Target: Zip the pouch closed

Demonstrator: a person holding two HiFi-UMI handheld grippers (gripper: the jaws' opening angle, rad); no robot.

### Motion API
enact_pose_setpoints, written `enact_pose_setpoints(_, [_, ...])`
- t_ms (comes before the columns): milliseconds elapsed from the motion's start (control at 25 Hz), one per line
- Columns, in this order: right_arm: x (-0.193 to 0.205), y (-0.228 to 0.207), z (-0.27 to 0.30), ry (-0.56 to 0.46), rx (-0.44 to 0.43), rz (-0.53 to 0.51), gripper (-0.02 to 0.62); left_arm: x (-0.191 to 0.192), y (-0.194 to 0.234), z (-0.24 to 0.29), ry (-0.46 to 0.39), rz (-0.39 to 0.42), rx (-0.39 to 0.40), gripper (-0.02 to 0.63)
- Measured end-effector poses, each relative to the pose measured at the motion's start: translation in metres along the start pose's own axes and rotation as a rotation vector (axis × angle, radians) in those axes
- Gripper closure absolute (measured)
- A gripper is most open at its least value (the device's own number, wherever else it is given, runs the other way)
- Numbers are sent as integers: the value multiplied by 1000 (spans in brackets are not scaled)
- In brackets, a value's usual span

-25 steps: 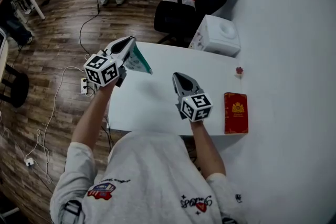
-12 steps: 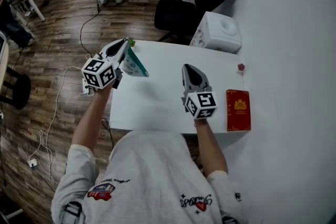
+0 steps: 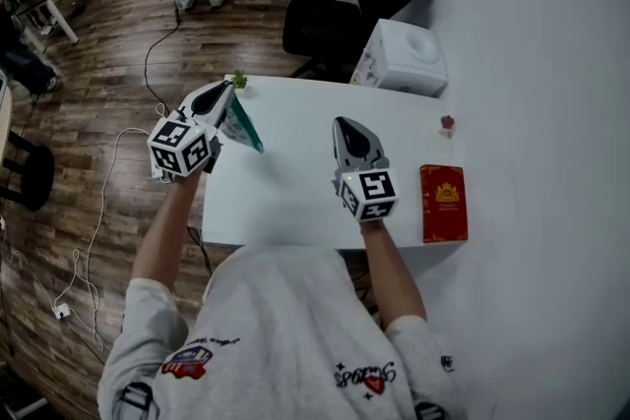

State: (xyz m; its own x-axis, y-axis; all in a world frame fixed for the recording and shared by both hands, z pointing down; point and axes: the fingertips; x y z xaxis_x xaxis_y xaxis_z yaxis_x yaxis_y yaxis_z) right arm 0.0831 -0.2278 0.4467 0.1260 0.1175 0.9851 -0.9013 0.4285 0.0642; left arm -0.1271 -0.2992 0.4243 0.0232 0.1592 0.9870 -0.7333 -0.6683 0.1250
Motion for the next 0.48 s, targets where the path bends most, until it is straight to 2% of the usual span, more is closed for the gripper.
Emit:
enact_pose_setpoints(320, [-5,-18,-4,-24,97,6,604,3,5,-2,-10,-11,-25,591])
enact_pose_setpoints(480, [-13,-25,-7,-37,113,7,604,2,2,-1,-5,-1,-15,591])
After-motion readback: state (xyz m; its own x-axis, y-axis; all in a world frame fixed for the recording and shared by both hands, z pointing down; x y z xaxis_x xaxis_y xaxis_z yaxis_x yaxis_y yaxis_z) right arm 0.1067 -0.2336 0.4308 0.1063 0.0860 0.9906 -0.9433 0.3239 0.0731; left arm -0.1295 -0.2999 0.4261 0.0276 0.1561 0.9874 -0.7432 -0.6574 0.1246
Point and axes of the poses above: the fingertips, and each gripper's own axes: z forward along the fingers, y to its left, x out of its underside, and after that the axes turned 4 degrees about y, right-handed
